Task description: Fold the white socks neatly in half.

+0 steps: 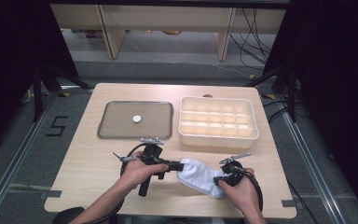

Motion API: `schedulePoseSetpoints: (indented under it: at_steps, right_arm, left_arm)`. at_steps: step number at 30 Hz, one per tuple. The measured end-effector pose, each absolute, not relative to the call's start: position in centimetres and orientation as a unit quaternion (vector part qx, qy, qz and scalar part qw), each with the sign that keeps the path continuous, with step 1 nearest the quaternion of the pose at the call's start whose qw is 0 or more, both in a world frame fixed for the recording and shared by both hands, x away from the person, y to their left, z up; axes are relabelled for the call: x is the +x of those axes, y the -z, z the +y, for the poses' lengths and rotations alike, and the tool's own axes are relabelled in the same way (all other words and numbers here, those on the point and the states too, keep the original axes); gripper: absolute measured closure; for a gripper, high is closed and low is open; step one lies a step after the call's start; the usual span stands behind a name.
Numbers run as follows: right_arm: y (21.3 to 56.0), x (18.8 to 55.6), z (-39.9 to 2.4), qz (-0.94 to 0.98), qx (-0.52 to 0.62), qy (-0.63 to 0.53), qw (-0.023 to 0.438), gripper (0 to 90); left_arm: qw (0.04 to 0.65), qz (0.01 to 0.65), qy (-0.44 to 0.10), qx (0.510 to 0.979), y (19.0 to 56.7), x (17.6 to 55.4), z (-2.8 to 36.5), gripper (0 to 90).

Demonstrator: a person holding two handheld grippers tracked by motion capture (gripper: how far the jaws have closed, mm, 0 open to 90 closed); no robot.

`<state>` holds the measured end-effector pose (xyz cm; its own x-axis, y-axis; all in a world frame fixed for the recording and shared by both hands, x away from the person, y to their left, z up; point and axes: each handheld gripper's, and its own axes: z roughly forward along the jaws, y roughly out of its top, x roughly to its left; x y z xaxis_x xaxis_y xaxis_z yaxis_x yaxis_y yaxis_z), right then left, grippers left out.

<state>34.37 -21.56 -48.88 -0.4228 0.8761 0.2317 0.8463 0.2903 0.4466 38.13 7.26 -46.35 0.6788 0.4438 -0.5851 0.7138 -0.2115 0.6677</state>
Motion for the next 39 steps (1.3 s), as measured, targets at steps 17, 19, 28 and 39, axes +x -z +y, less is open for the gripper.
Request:
schedulePoseSetpoints:
  at_steps: [17, 19, 28, 39]
  right_arm:
    - [48.9, 34.4, -20.8, 0.8, 0.539, -0.261, 0.038, 90.0]
    - [49.0, 34.5, -20.7, 0.801, 0.538, -0.259, 0.041, 90.0]
    - [49.0, 34.5, -20.4, 0.801, 0.537, -0.262, 0.04, 90.0]
    - [45.8, 34.7, -24.5, 0.763, 0.571, -0.286, 0.099, 90.0]
  left_arm:
    - [0.504, 0.384, 0.135, 0.761, 45.5, 38.3, 7.3, 83.6]
    - [0.507, 0.385, 0.133, 0.76, 45.4, 38.3, 7.3, 83.7]
    - [0.507, 0.386, 0.129, 0.76, 45.3, 38.3, 7.3, 83.7]
    - [0.51, 0.383, 0.13, 0.759, 45.2, 38.4, 7.4, 83.7]
